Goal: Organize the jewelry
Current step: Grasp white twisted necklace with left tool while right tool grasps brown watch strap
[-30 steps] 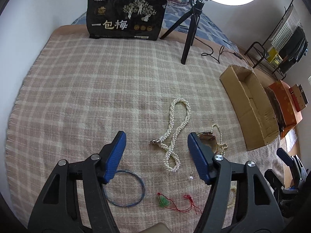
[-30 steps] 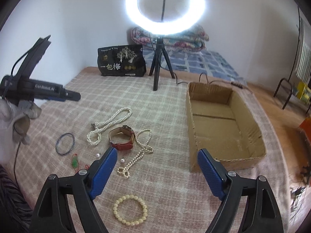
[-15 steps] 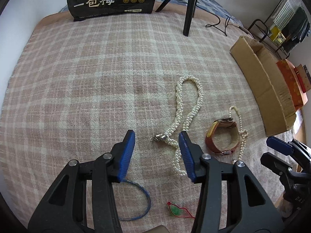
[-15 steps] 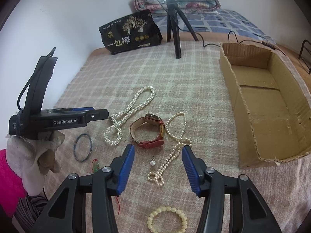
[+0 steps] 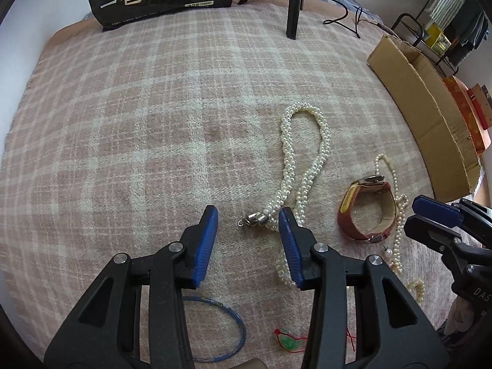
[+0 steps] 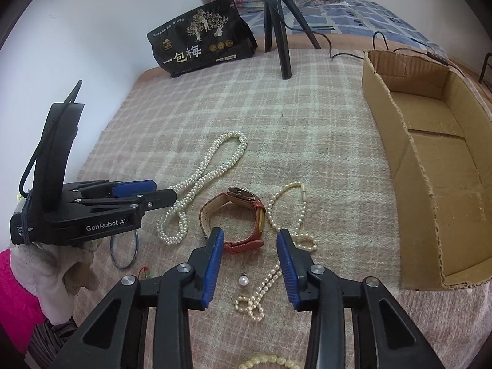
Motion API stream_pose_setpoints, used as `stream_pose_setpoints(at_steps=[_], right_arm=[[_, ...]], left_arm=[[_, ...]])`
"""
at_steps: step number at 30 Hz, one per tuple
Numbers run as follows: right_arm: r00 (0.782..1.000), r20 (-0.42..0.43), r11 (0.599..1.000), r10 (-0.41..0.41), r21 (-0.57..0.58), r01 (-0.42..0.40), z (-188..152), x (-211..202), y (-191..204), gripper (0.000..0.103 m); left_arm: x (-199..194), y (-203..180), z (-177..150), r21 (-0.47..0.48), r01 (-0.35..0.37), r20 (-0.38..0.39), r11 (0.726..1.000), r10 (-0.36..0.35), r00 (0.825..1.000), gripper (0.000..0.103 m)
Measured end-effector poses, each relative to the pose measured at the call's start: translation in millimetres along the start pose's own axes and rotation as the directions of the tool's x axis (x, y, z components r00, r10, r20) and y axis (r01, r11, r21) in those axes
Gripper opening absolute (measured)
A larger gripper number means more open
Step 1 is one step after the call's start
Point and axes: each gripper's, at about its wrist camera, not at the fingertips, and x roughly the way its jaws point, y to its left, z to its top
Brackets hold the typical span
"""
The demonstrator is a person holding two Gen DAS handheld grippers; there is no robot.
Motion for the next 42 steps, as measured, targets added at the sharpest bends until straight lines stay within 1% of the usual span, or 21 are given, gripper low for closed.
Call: stream_pose_setpoints(at_steps=[7, 11, 13, 15, 17, 18, 20, 22, 23, 24, 25, 26, 27, 29, 32, 37, 40, 42], right_arm=[[1.000, -0.025, 1.000, 0.011, 0.015, -0.010, 4, 14, -5, 0.031], [0.999, -0.037, 1.000, 0.017, 0.007, -0.016, 6, 22, -4, 0.022], [0.999, -0.046, 1.000, 0.015, 0.002, -0.015, 7, 27, -2, 0.020], [0.999, -0.053, 1.000, 0.012, -0.002, -0.012, 9, 31, 0, 0.019], [0.998, -0.058, 1.000, 0.002, -0.014, -0.003, 9, 33, 3, 0.019], [0.998, -0.058, 1.000, -0.003, -0.014, 0.002, 10, 35, 3, 0.019], [0.998, -0.064, 1.000, -0.008, -0.012, 0.007, 10, 37, 3, 0.019], [0.997, -0.069, 1.000, -0.015, -0.019, 0.014, 9, 39, 3, 0.019], [0.997, -0.072, 1.000, -0.018, -0.021, 0.016, 9, 41, 4, 0.019], [0.997, -0.071, 1.000, -0.019, -0.022, 0.017, 9, 42, 4, 0.019], [0.998, -0.066, 1.000, -0.021, -0.022, 0.019, 9, 42, 4, 0.019], [0.998, -0.060, 1.000, -0.022, -0.021, 0.021, 9, 41, 4, 0.017], [0.998, -0.053, 0.999, -0.026, -0.022, 0.025, 8, 39, 4, 0.012], [0.999, -0.035, 0.999, -0.022, -0.026, 0.021, 8, 35, 5, 0.008], [1.000, -0.007, 0.999, -0.022, -0.042, 0.021, 8, 26, 9, 0.007], [0.999, 0.031, 0.996, -0.032, -0.084, 0.035, 8, 15, 18, 0.004], [0.999, 0.045, 0.996, -0.031, -0.087, 0.035, 7, 11, 20, 0.003], [0.998, 0.056, 0.993, -0.041, -0.105, 0.046, 6, 8, 24, 0.003]], left_arm=[[14, -4, 6, 0.021, 0.000, -0.014, 1.000, 0.000, 1.000, 0.042], [18, -8, 6, 0.046, -0.018, -0.010, 0.999, 0.018, 1.000, 0.042], [18, -7, 5, 0.054, -0.022, -0.008, 0.998, 0.023, 1.000, 0.042], [19, -7, 4, 0.061, -0.035, -0.003, 0.998, 0.035, 0.999, 0.038], [20, -8, 4, 0.065, -0.051, 0.003, 0.997, 0.051, 0.999, 0.031], [19, -6, 5, 0.060, -0.054, 0.004, 0.997, 0.054, 0.999, 0.028], [18, -2, 5, 0.045, -0.061, 0.006, 0.997, 0.061, 0.998, 0.018], [17, 4, 5, 0.023, -0.048, 0.004, 0.999, 0.048, 0.999, 0.017], [16, 6, 5, 0.013, -0.046, 0.005, 0.999, 0.046, 0.999, 0.012], [15, 7, 5, 0.006, -0.047, 0.007, 0.999, 0.047, 0.999, 0.011], [14, 9, 5, -0.002, -0.041, 0.008, 0.999, 0.041, 0.999, 0.008], [12, 11, 5, -0.012, -0.039, 0.010, 0.999, 0.040, 0.999, 0.008], [10, 13, 5, -0.025, -0.032, 0.012, 0.999, 0.032, 0.999, 0.007], [3, 17, 5, -0.044, -0.022, 0.022, 0.999, 0.023, 0.999, 0.007], [-9, 19, 6, -0.062, -0.012, 0.048, 0.998, 0.015, 0.999, 0.006], [-29, 20, 7, -0.085, 0.024, 0.087, 0.996, -0.017, 0.996, 0.006], [-41, 24, 8, -0.110, 0.063, 0.107, 0.992, -0.052, 0.993, 0.006], [-48, 23, 10, -0.105, 0.056, 0.127, 0.993, -0.043, 0.991, 0.006]])
